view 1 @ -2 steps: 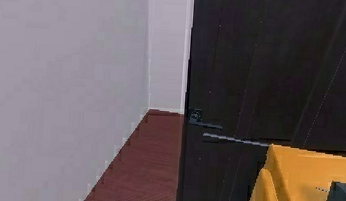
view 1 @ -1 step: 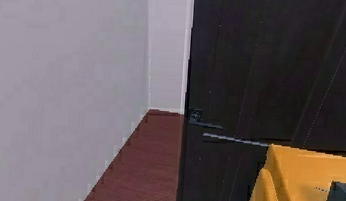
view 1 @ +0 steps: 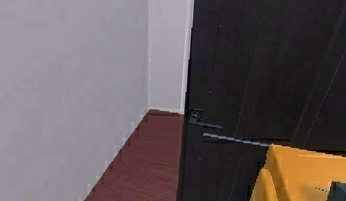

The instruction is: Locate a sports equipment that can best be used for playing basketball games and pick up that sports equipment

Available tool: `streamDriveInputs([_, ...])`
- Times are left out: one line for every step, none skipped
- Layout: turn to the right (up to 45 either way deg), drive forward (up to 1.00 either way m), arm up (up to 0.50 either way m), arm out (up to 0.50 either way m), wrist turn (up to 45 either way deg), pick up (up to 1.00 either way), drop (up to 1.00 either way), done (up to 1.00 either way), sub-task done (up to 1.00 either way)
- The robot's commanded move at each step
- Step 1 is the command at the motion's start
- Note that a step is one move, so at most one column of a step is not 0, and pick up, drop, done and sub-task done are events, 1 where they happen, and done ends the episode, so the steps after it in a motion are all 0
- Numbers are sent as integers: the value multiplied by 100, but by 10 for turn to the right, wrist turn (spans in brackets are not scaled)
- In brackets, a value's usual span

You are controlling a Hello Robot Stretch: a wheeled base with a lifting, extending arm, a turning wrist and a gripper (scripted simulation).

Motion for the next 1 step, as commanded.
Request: streamDriveInputs([0, 0, 0, 0, 0, 0, 0, 100, 0])
